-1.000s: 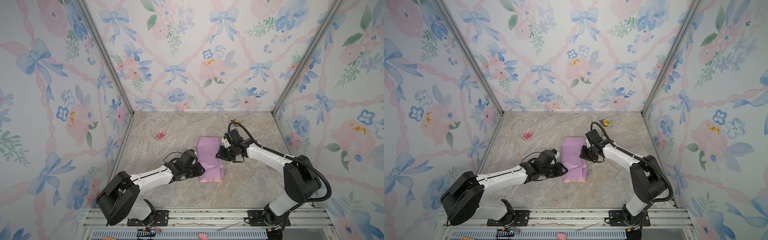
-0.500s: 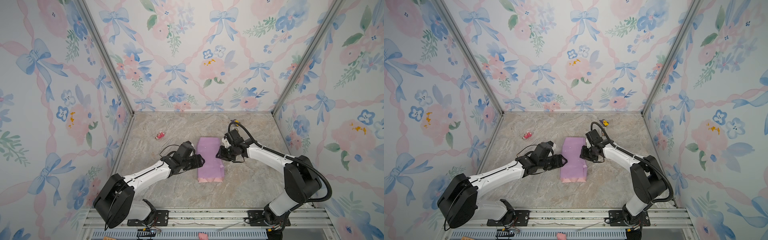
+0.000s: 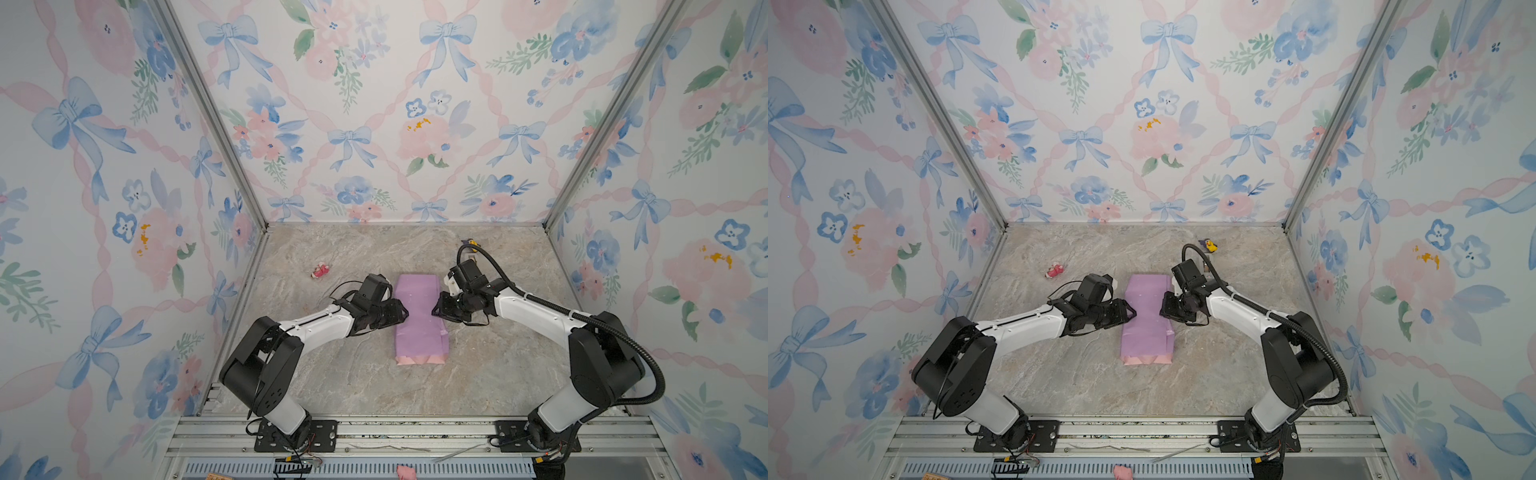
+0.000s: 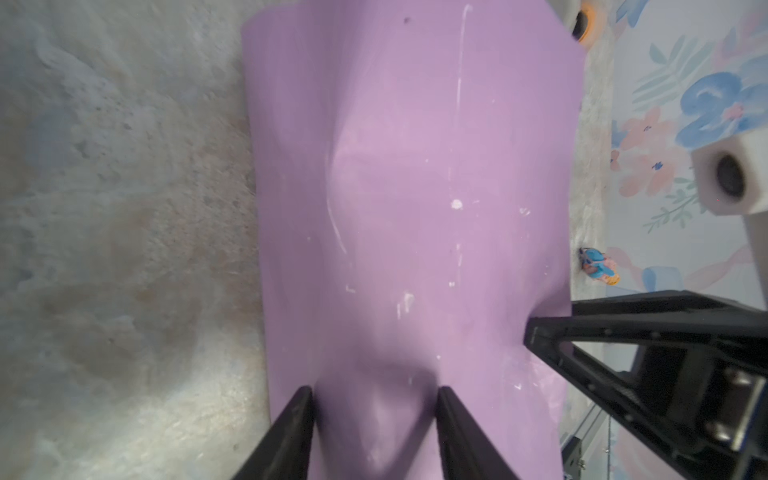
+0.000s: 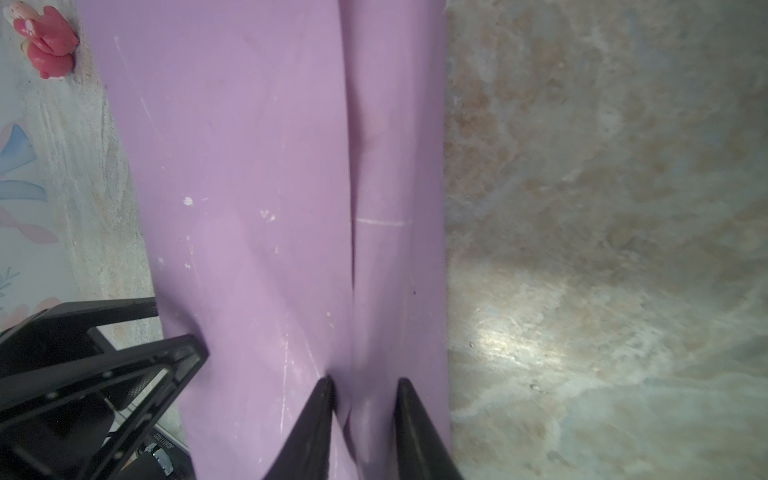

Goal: Wrap the gift box in paper

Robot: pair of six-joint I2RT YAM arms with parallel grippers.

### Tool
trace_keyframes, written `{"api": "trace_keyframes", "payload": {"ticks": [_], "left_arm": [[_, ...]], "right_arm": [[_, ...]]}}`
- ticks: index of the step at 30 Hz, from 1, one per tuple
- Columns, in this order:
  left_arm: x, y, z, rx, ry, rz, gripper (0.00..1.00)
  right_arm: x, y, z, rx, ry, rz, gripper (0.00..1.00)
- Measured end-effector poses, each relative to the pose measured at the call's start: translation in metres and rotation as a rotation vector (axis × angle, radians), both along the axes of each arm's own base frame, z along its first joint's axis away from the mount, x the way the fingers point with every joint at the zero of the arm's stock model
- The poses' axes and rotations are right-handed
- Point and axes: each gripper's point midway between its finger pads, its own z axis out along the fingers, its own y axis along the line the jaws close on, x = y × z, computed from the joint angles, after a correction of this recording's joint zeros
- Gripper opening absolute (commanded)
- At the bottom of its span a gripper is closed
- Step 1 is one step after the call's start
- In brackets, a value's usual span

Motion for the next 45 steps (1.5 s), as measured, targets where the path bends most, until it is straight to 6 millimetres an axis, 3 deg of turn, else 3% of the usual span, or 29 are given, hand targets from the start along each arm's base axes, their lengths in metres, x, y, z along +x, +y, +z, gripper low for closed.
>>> {"api": "trace_keyframes", "payload": {"ticks": [6, 13, 18, 32, 38, 41, 43, 45], "left_arm": [[0.005, 0.001, 0.002, 0.014, -0.024, 0.009, 0.44], [0.005, 0.001, 0.002, 0.018, -0.03, 0.01, 0.42], [0.005, 0.001, 0.002, 0.021, -0.031, 0.011, 0.42], [0.007, 0.001, 0.004, 0.027, -0.042, 0.018, 0.41], [0.007, 0.0, 0.004, 0.028, -0.044, 0.017, 0.41], [0.007, 0.0, 0.004, 0.029, -0.045, 0.015, 0.41], [0.007, -0.001, 0.004, 0.028, -0.045, 0.015, 0.41], [0.007, -0.001, 0.004, 0.028, -0.045, 0.015, 0.41]], "right_arm": [[-0.003, 0.001, 0.002, 0.015, 0.008, -0.002, 0.65], [-0.015, -0.013, 0.015, -0.025, 0.022, 0.0, 0.72], [-0.03, -0.014, 0.012, -0.072, 0.063, 0.024, 0.73], [-0.062, 0.01, 0.006, -0.076, 0.123, 0.064, 0.74], [-0.074, 0.011, 0.001, -0.089, 0.15, 0.056, 0.43], [-0.077, 0.01, 0.002, -0.092, 0.152, 0.053, 0.35], [-0.077, 0.009, 0.005, -0.094, 0.146, 0.052, 0.34], [-0.078, 0.006, 0.009, -0.099, 0.137, 0.048, 0.41]]}}
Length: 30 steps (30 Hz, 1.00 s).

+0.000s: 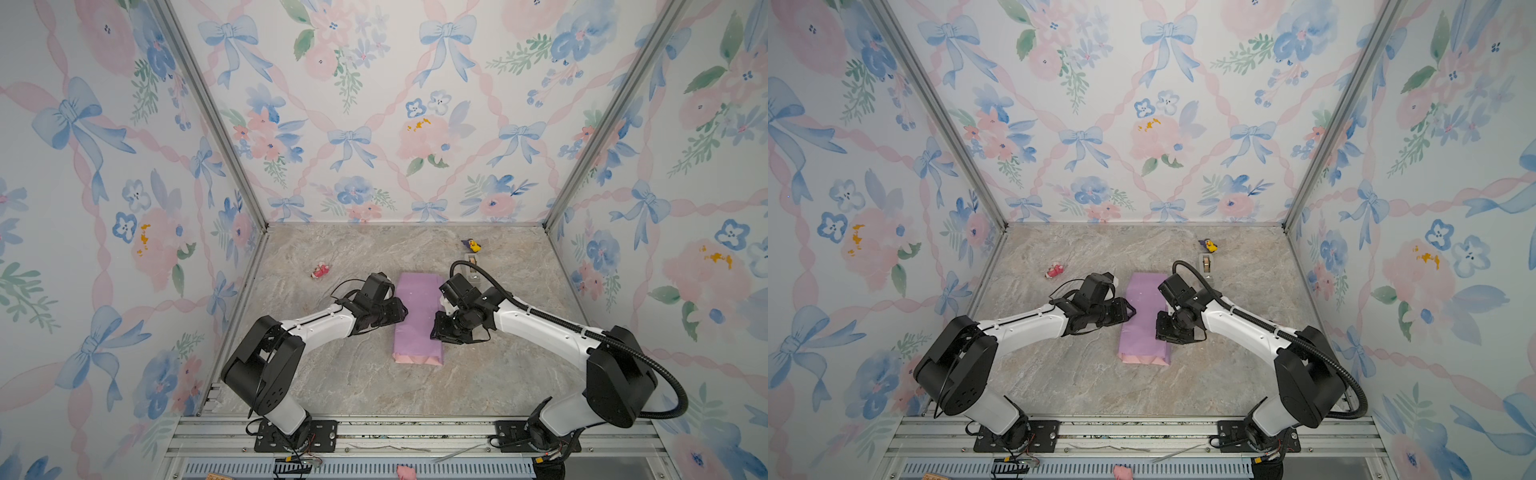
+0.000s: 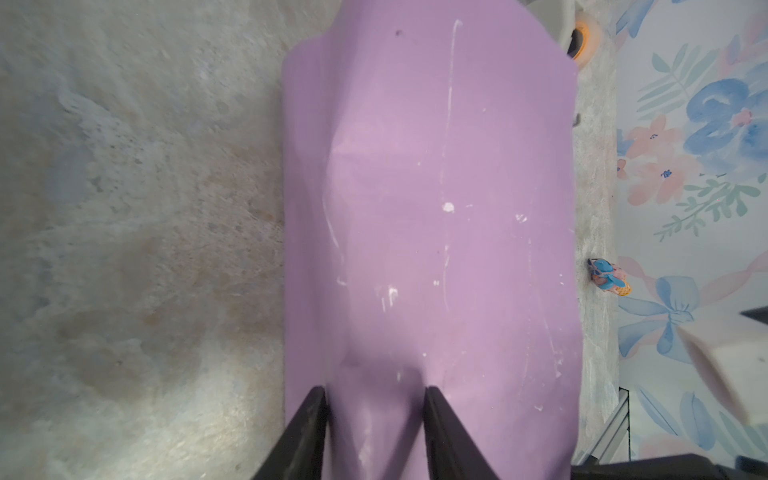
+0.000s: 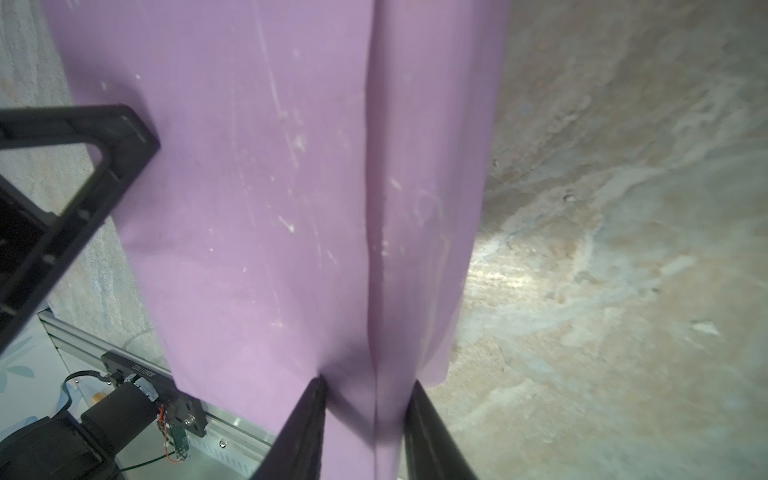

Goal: Wrap the gift box in paper

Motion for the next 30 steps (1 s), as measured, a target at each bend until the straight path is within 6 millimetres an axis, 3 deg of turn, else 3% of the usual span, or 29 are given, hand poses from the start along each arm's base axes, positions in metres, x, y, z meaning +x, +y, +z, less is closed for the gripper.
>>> {"api": "trace_keyframes", "payload": {"ticks": [2, 4, 10, 16, 19, 23, 26, 30], "left_arm": [[0.0, 0.0, 0.0, 0.0, -0.001, 0.0, 0.4], [0.0, 0.0, 0.001, 0.0, -0.001, 0.0, 0.4], [0.0, -0.001, 0.001, 0.007, -0.008, -0.008, 0.4], [0.0, -0.003, 0.004, 0.016, -0.013, -0.017, 0.41], [0.0, -0.005, 0.004, 0.019, -0.012, -0.021, 0.41], [0.001, -0.008, 0.003, 0.025, -0.009, -0.029, 0.45], [0.001, -0.01, 0.006, 0.026, -0.015, -0.031, 0.55], [0.004, -0.01, 0.008, 0.024, -0.019, -0.019, 0.66]], "right_arm": [[-0.001, -0.004, 0.006, -0.006, -0.013, 0.005, 0.63], [0.002, -0.01, 0.014, -0.006, -0.029, 0.002, 0.72], [0.042, -0.03, 0.038, 0.008, -0.107, -0.04, 0.78], [0.072, -0.025, 0.022, -0.014, -0.099, 0.01, 0.79], [0.077, -0.017, 0.006, -0.017, -0.066, 0.046, 0.75], [0.084, -0.008, -0.008, -0.01, -0.046, 0.084, 0.54], [0.085, -0.005, -0.014, -0.005, -0.036, 0.087, 0.43], [0.088, -0.005, -0.011, 0.001, -0.048, 0.082, 0.36]]}}
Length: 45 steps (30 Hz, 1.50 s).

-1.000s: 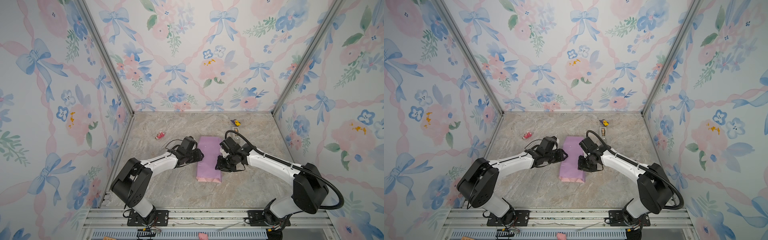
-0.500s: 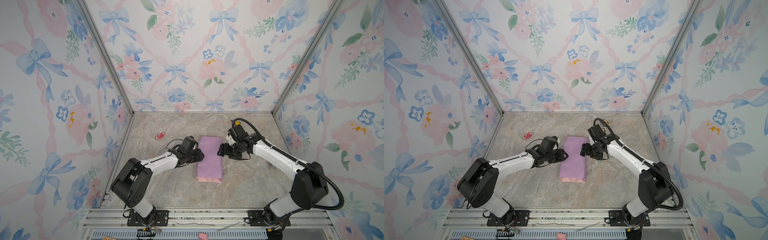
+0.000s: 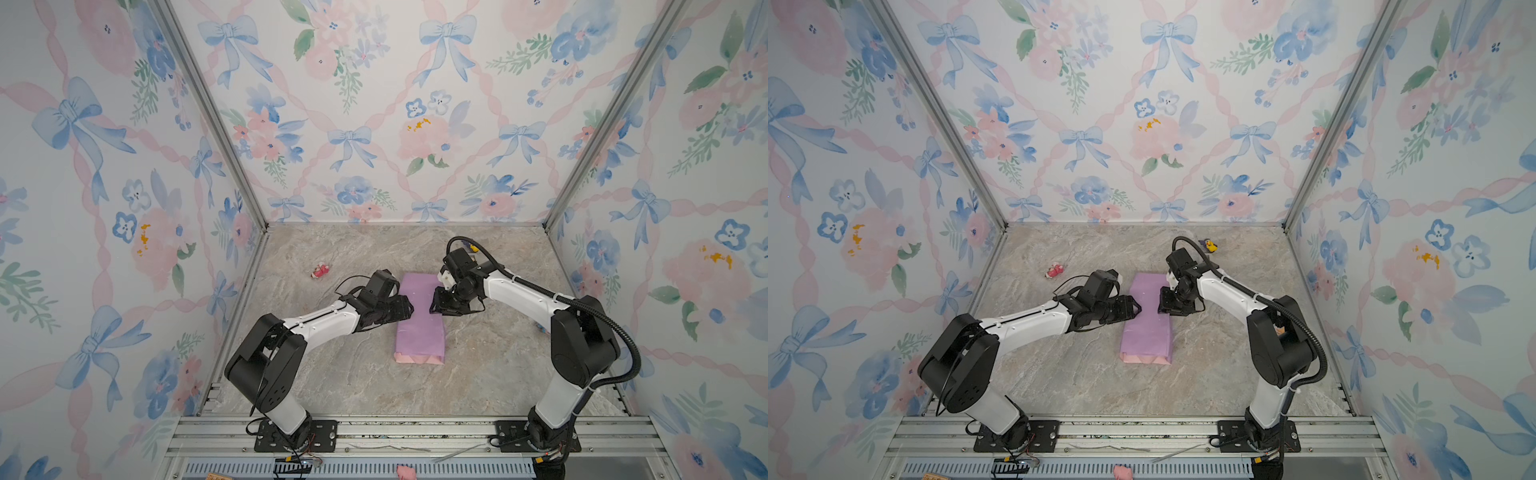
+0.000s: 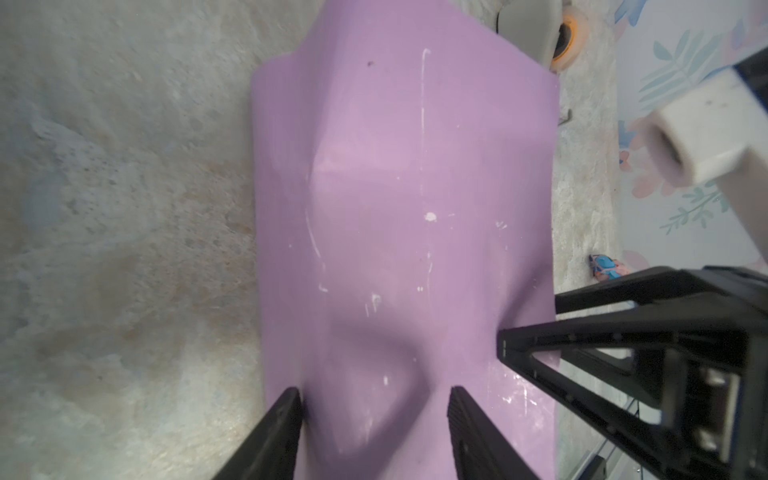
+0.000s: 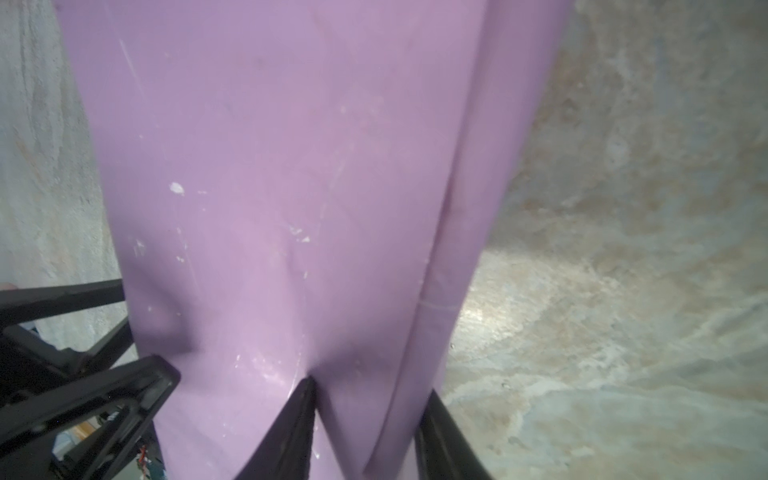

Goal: Wrap the gift box in paper

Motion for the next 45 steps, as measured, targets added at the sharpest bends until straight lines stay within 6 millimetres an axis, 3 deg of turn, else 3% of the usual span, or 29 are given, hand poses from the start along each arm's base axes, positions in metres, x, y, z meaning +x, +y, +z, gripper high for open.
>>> {"api": "trace_keyframes", "payload": {"ticks": [5, 10, 12, 16, 21, 25, 31, 35, 41, 45], "left_arm": [[0.004, 0.004, 0.0, 0.008, -0.005, 0.019, 0.65], [0.005, 0.009, -0.005, 0.025, -0.005, 0.03, 0.53], [0.005, 0.01, -0.007, 0.034, -0.005, 0.036, 0.5], [0.005, 0.009, -0.011, 0.043, -0.006, 0.033, 0.48], [0.005, 0.008, -0.01, 0.046, -0.01, 0.033, 0.47], [0.005, 0.008, -0.01, 0.05, -0.014, 0.033, 0.47], [0.005, 0.007, -0.01, 0.056, -0.023, 0.031, 0.49], [0.005, 0.011, -0.003, 0.072, -0.048, 0.031, 0.51], [0.013, 0.013, 0.047, 0.033, -0.182, 0.004, 0.54], [0.019, 0.001, 0.074, -0.027, -0.242, -0.044, 0.48]], "right_arm": [[0.002, 0.002, 0.002, 0.014, -0.012, -0.008, 0.29], [0.004, 0.003, 0.003, 0.025, -0.017, -0.02, 0.26], [0.004, 0.002, 0.004, 0.026, -0.019, -0.023, 0.32], [0.004, 0.002, 0.004, 0.027, -0.018, -0.026, 0.61], [0.004, -0.003, 0.013, 0.025, -0.036, -0.029, 0.63], [0.003, -0.004, 0.014, 0.02, -0.039, -0.024, 0.55], [0.004, -0.004, 0.005, 0.004, -0.022, -0.011, 0.29], [0.006, -0.004, 0.003, 0.006, -0.025, -0.017, 0.23], [0.009, -0.003, 0.004, 0.032, -0.032, -0.025, 0.19], [0.01, -0.003, 0.004, 0.039, -0.038, -0.027, 0.19]]}}
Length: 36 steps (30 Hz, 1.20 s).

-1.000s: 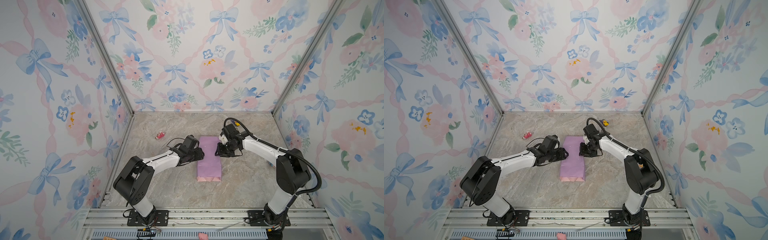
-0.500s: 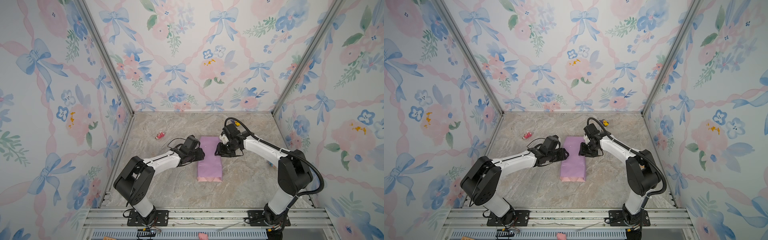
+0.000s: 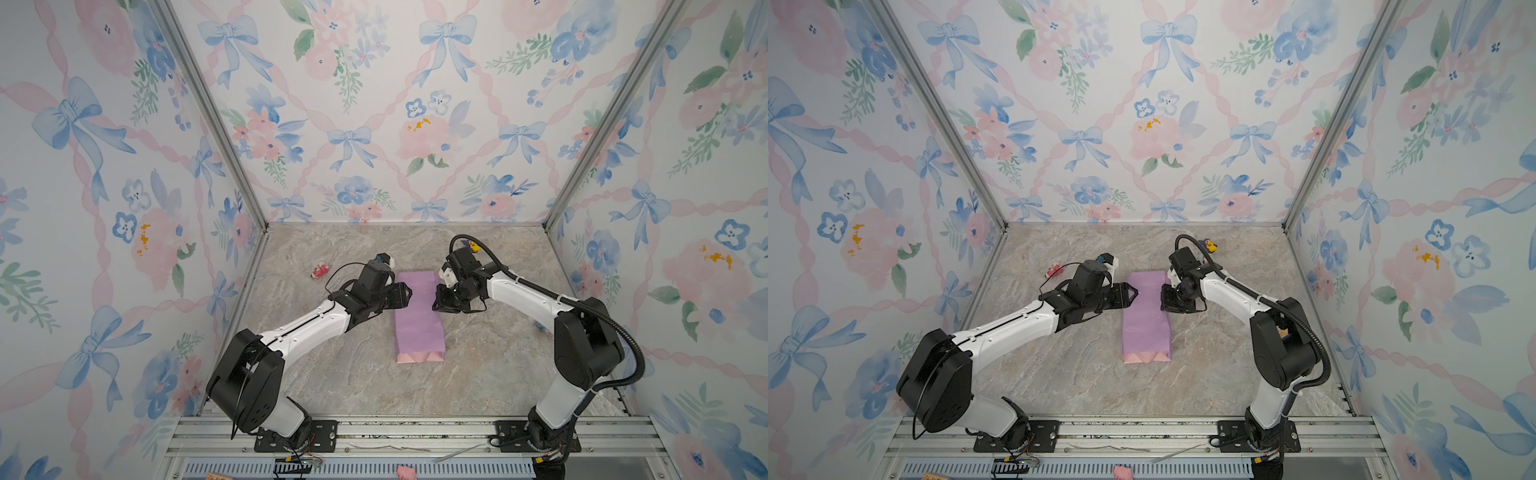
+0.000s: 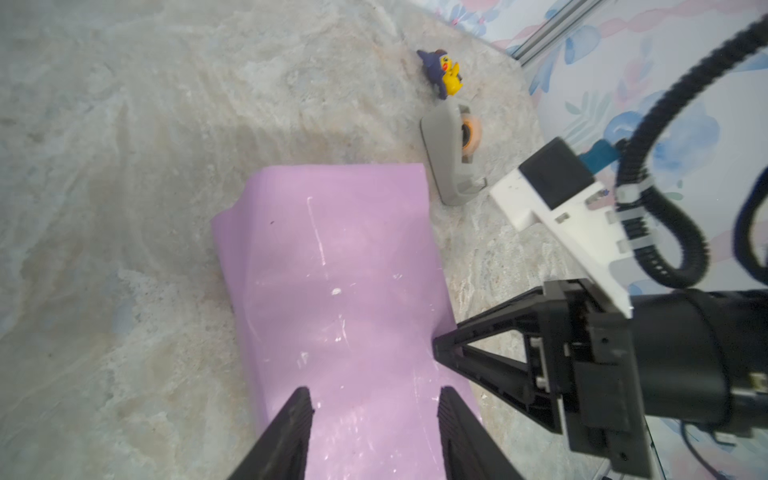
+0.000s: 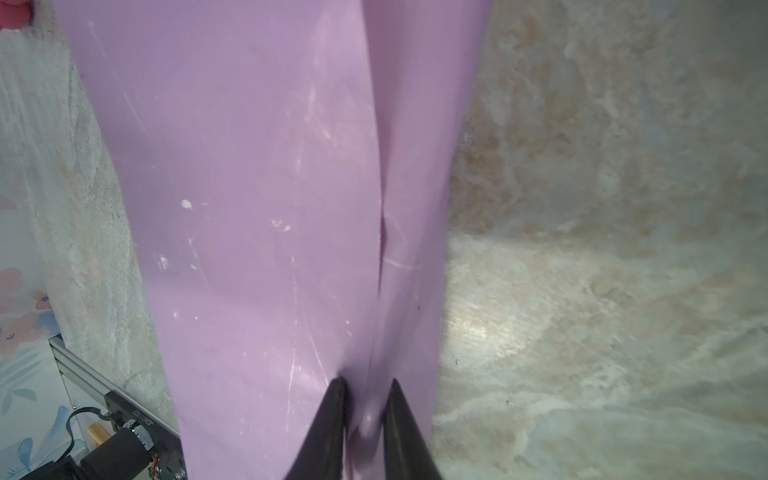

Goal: Wrap the gift box in paper
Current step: 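Release the seam with the right gripper and move it toward the tape dispenser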

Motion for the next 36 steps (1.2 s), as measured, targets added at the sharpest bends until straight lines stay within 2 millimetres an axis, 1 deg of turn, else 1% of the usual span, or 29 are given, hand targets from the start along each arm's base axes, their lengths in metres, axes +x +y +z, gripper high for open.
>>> {"api": "trace_keyframes", "payload": {"ticks": [3, 5, 7, 10, 13, 18, 22, 25, 26, 27, 29, 31, 33, 35, 36], "left_arm": [[0.001, -0.011, 0.006, -0.033, -0.011, -0.044, 0.42], [0.003, -0.019, 0.003, -0.042, -0.003, -0.071, 0.34], [0.007, -0.027, -0.006, -0.043, 0.015, -0.095, 0.22], [0.007, -0.039, -0.023, -0.038, 0.042, -0.138, 0.16], [0.006, -0.049, -0.037, -0.041, 0.064, -0.18, 0.14], [0.006, -0.063, -0.048, -0.065, 0.075, -0.229, 0.13], [0.008, -0.067, -0.057, -0.067, 0.082, -0.239, 0.12], [0.005, -0.066, -0.069, -0.058, 0.094, -0.241, 0.11], [0.005, -0.066, -0.07, -0.062, 0.088, -0.246, 0.11], [0.005, -0.066, -0.07, -0.064, 0.08, -0.248, 0.11], [0.004, -0.067, -0.071, -0.066, 0.062, -0.256, 0.1], [0.004, -0.067, -0.072, -0.068, 0.043, -0.26, 0.1], [0.004, -0.067, -0.072, -0.072, 0.031, -0.263, 0.1], [0.004, -0.067, -0.072, -0.074, 0.019, -0.266, 0.1], [0.003, -0.067, -0.072, -0.074, 0.012, -0.268, 0.1]], "right_arm": [[0.0, 0.0, 0.0, 0.004, 0.001, 0.0, 0.18], [0.0, 0.0, 0.0, 0.006, -0.001, 0.0, 0.18], [0.0, 0.0, 0.0, 0.008, -0.001, 0.0, 0.18], [0.0, 0.0, 0.0, 0.011, -0.005, -0.001, 0.18], [0.0, 0.0, 0.0, 0.012, -0.005, -0.001, 0.18], [0.0, -0.001, -0.001, 0.017, -0.001, -0.003, 0.17], [0.0, -0.001, 0.0, 0.021, -0.003, -0.004, 0.17], [0.0, -0.001, 0.0, 0.023, -0.005, -0.007, 0.17], [0.0, -0.001, 0.0, 0.024, -0.005, -0.008, 0.18], [0.0, -0.001, 0.0, 0.025, -0.006, -0.009, 0.19], [0.0, -0.001, 0.0, 0.026, -0.008, -0.012, 0.25], [0.0, -0.003, -0.001, 0.017, -0.01, -0.019, 0.37], [0.0, -0.008, 0.0, 0.006, -0.017, -0.026, 0.47], [0.001, -0.014, 0.01, 0.003, -0.045, -0.025, 0.5], [0.003, -0.02, 0.021, 0.007, -0.076, -0.035, 0.51]]}}
